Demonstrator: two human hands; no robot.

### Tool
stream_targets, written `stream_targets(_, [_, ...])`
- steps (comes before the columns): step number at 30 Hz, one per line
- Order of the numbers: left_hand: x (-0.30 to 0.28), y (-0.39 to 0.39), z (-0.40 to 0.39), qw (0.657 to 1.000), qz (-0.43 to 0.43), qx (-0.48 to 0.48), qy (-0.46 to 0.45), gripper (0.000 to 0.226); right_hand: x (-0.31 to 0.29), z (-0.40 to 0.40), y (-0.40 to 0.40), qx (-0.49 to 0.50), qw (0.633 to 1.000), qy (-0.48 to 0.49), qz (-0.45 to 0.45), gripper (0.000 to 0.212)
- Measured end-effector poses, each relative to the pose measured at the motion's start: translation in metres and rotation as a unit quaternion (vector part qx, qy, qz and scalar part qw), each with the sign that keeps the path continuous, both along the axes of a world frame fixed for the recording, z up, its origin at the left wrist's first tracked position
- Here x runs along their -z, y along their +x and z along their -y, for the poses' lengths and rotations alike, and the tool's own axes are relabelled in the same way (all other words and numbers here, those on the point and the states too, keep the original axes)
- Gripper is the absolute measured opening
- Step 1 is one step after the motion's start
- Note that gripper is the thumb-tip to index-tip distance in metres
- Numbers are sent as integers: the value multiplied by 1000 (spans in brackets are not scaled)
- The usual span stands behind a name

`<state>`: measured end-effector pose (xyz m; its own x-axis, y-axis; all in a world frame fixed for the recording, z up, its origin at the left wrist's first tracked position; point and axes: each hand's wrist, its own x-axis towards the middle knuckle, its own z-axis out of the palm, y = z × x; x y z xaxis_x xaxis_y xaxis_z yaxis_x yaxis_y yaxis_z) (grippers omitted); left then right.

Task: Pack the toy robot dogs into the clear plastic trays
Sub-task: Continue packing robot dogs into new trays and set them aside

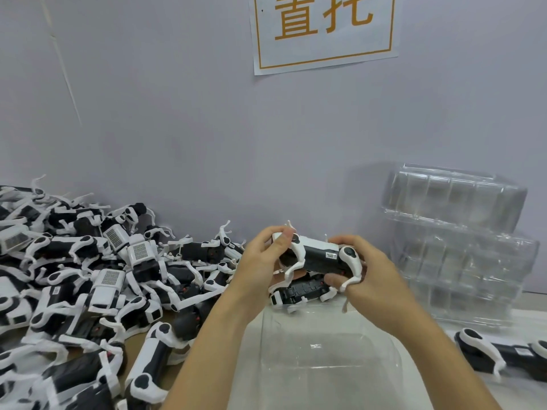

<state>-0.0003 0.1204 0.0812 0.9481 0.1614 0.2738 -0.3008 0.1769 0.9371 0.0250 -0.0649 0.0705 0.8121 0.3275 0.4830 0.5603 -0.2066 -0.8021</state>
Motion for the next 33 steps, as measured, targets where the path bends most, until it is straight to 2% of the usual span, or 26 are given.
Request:
stream_targets(3, [0,0,-4,999,2,-28,27,18,-10,9,-7,-68,991,-105,-49,59])
stream_targets(5, [0,-1,-4,998,3,-37,60,18,-16,16,-8,-108,978,-156,-86,66])
stream_targets(7, [-3,-4,0,995,11,-38,88,21,-20,18,-8,-106,971,-191,-95,68])
stream_targets(8, [-5,-5,2,994,16,-36,101,20,-20,17,-7,-82,975,-192,-77,62])
stream_targets(11, [-10,-6,17,987,37,-24,156,14,-16,11,-4,4,989,-143,26,24])
stream_targets(13, [-15,-4,31,984,50,-21,169,11,-14,11,-1,32,990,-118,72,12])
stream_targets(16, [-24,-1,41,983,29,-52,175,18,-12,16,4,58,993,-77,66,14])
stream_targets(19, [-24,0,34,975,-48,-93,198,30,-9,23,9,84,993,-77,24,17])
stream_targets(23, [14,-11,9,945,-106,-155,266,20,-5,25,11,61,992,-108,-32,22])
stream_targets(25, [43,-18,-2,944,-131,-178,245,18,-3,21,10,46,991,-123,-35,17])
stream_targets(28, [74,-19,-7,957,-170,-169,162,17,1,13,8,22,989,-141,-29,9])
stream_targets(31, [85,-16,-2,971,-193,-130,46,19,8,4,7,-11,988,-153,-25,15])
stream_targets(33, [89,-13,-2,975,-184,-123,16,24,13,-1,6,-32,984,-175,-17,19])
